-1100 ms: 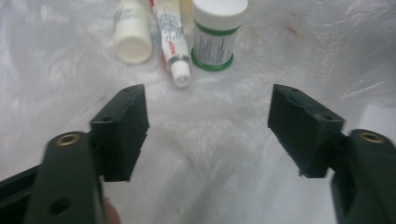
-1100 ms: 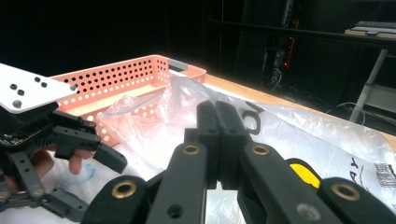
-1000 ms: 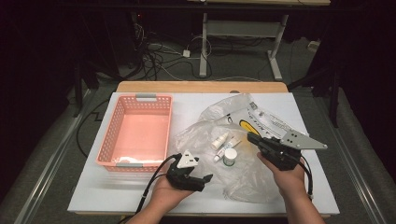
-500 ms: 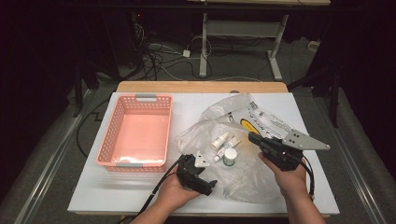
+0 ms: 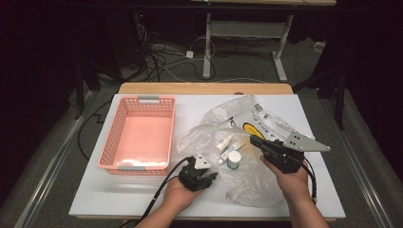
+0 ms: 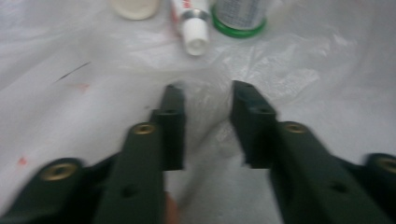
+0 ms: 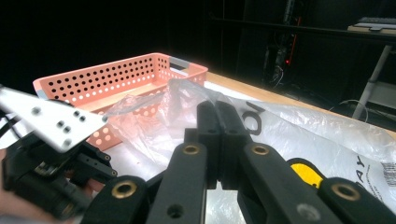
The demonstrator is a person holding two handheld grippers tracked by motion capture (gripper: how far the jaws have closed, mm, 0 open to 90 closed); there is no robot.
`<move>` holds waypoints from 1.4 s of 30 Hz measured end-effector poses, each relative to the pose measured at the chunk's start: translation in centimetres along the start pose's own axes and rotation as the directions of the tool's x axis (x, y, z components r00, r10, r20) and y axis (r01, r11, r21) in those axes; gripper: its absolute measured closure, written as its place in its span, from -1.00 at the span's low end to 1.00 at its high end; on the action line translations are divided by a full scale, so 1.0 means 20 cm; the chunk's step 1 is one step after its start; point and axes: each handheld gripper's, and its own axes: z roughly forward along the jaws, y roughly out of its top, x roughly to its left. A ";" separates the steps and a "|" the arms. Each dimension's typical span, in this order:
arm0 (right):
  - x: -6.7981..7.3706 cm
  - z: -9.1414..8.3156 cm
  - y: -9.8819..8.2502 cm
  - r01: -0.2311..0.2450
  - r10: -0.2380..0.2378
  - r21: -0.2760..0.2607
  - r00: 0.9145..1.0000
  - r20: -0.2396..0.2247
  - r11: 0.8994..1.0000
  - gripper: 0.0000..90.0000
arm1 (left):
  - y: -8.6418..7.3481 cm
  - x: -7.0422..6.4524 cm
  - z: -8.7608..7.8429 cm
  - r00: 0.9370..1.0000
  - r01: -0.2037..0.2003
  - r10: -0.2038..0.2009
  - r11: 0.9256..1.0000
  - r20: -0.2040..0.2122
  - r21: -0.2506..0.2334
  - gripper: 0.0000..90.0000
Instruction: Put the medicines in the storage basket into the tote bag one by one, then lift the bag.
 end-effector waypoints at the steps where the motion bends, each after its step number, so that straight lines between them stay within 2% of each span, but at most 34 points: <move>1: 0.00 0.00 0.00 -0.001 0.001 0.000 1.000 0.002 1.000 1.00 | 0.00 0.01 0.00 1.000 0.025 -0.025 1.000 0.003 -0.004 0.64; 3: 0.00 0.00 0.01 -0.001 0.001 -0.003 1.000 0.004 1.000 1.00 | 0.00 0.03 0.00 0.998 0.057 -0.057 0.998 0.014 -0.014 0.82; 5: -0.01 0.00 0.01 -0.004 0.004 -0.005 1.000 0.006 1.000 1.00 | 0.00 0.03 0.00 0.999 0.041 -0.041 0.999 0.034 -0.008 0.96; 8: -0.01 0.01 0.00 -0.004 0.004 0.001 1.000 0.006 1.000 1.00 | -0.01 0.02 -0.01 0.998 0.005 -0.005 1.000 0.055 -0.013 0.97; 12: -0.01 0.02 -0.01 -0.007 0.007 0.010 1.000 0.002 1.000 1.00 | -0.02 -0.01 -0.03 0.998 -0.039 0.043 0.997 0.048 -0.069 0.97; 15: -0.01 0.02 -0.01 -0.005 0.005 0.010 1.000 0.004 1.000 1.00 | -0.02 -0.01 -0.05 0.996 -0.024 0.033 0.994 0.077 -0.107 0.97; 17: -0.01 0.01 -0.02 -0.005 0.005 0.008 1.000 0.007 1.000 1.00 | -0.01 -0.03 -0.07 0.997 -0.034 0.043 0.990 0.070 -0.134 0.97; 19: -0.01 0.00 -0.01 -0.004 0.004 0.000 1.000 0.009 1.000 1.00 | -0.01 -0.03 -0.09 0.996 -0.024 0.037 0.987 0.076 -0.160 0.97; 25: -0.01 -0.01 0.00 0.001 0.000 -0.021 1.000 0.021 1.000 1.00 | 0.01 -0.03 -0.14 0.997 -0.032 0.048 0.977 0.067 -0.211 0.97; 29: -0.01 -0.01 0.00 0.008 -0.007 -0.020 1.000 0.028 1.000 1.00 | 0.04 -0.03 -0.19 0.996 -0.030 0.051 0.965 0.077 -0.260 0.97; 32: -0.02 -0.01 0.01 0.000 0.001 -0.023 0.999 0.039 1.000 1.00 | 0.06 -0.03 -0.22 0.995 -0.044 0.067 0.955 0.069 -0.294 0.97; 35: -0.01 -0.01 0.03 0.014 -0.013 -0.029 0.999 0.048 0.999 1.00 | 0.10 -0.02 -0.27 0.995 -0.050 0.074 0.945 0.060 -0.324 0.97; 39: -0.01 0.00 0.09 0.028 -0.025 -0.041 0.997 0.067 0.999 1.00 | 0.18 0.02 -0.34 0.996 -0.056 0.076 0.925 0.039 -0.377 0.97; 42: -0.02 0.02 0.15 0.043 -0.038 -0.050 0.996 0.086 0.998 1.00 | 0.27 0.02 -0.38 0.995 -0.083 0.096 0.907 0.009 -0.414 0.97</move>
